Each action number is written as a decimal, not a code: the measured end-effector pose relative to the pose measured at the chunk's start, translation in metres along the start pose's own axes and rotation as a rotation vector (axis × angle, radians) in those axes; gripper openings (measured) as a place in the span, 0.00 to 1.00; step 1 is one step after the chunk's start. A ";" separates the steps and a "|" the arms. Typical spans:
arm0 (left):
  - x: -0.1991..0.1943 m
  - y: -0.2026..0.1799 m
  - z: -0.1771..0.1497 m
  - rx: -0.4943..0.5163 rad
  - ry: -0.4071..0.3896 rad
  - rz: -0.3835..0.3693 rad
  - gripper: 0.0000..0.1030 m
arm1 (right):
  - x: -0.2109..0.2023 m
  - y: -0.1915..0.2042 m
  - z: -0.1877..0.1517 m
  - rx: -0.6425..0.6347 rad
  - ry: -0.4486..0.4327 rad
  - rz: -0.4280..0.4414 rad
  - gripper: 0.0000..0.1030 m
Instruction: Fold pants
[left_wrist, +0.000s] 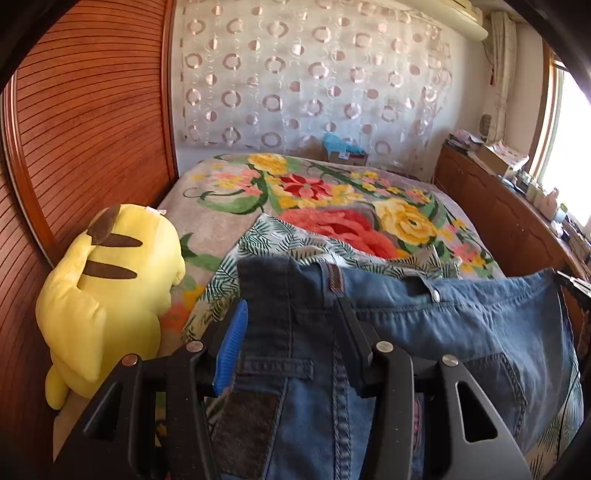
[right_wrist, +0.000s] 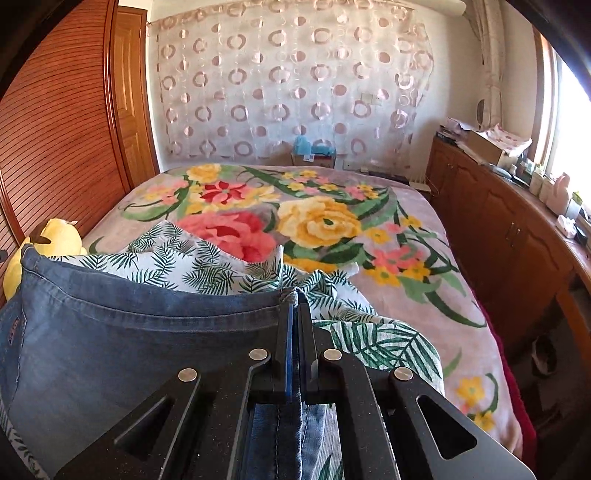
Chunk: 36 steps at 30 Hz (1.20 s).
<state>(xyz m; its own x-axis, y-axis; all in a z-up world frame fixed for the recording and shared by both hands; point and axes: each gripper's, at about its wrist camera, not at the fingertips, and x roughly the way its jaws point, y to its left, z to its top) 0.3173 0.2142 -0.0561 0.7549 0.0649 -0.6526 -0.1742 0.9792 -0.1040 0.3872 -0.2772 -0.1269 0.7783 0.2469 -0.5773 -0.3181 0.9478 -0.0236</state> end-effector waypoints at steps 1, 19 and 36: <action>-0.001 -0.003 -0.003 0.009 0.003 -0.006 0.49 | -0.003 -0.001 -0.001 0.002 0.000 -0.001 0.02; -0.034 -0.055 -0.052 0.067 0.032 -0.143 0.79 | -0.051 -0.013 -0.028 0.058 0.067 0.050 0.20; -0.005 -0.085 -0.093 0.178 0.133 -0.102 0.79 | -0.093 -0.023 -0.078 0.150 0.240 0.117 0.44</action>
<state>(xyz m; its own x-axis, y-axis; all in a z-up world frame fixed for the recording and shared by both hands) 0.2699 0.1127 -0.1141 0.6706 -0.0502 -0.7401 0.0220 0.9986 -0.0478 0.2801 -0.3380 -0.1367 0.5854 0.3186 -0.7455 -0.3013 0.9392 0.1648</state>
